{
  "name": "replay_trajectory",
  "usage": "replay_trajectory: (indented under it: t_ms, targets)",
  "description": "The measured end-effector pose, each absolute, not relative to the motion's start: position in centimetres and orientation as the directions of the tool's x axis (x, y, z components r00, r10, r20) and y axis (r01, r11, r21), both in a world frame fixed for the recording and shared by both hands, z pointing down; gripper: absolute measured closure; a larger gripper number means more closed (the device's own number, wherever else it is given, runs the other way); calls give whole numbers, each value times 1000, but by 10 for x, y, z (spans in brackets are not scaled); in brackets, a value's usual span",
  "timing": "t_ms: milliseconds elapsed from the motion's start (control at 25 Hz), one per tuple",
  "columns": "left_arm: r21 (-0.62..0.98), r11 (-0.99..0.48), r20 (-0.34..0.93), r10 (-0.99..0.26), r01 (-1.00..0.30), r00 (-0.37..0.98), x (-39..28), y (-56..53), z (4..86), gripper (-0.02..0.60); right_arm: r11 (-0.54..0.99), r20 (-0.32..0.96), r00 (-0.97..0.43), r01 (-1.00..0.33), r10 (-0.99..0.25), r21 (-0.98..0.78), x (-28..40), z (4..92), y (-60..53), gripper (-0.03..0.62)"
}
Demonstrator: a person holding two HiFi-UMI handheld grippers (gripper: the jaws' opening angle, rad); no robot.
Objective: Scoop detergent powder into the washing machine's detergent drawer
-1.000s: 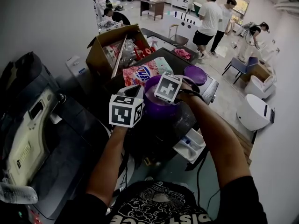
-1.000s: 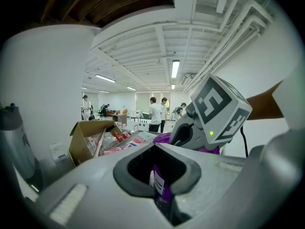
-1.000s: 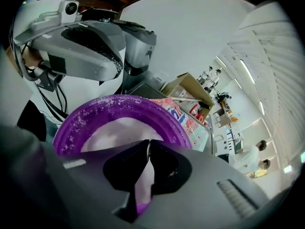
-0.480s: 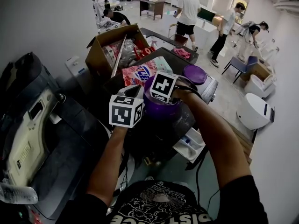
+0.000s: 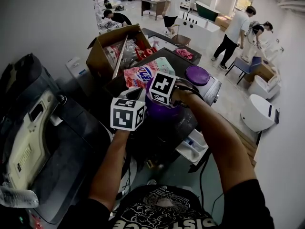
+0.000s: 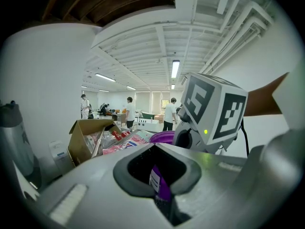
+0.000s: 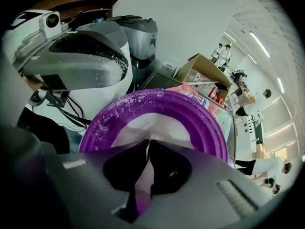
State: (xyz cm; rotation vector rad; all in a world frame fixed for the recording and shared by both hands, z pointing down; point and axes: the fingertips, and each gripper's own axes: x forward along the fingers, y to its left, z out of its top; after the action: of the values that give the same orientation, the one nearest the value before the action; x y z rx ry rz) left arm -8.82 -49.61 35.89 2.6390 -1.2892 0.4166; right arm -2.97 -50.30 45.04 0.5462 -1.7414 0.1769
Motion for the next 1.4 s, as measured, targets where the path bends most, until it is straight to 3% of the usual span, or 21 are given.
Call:
replay_trajectory:
  t_ms: [400,800,1400]
  targets:
    - [37,-601,325,-748,-798,579,-93,-493,359,580,835,970,-161,-546,-184,68,-31,449,-496,557]
    - [31,-605,331,-745,-796,579,-87,-491,360,580,730,956,-274,-673,-100,-117,-38,438,-494,559]
    - [29,-605,331,-745,-795,579,-79,-487,356,580,506,869,-471,-792,-153,-341,-33,411,-507,559]
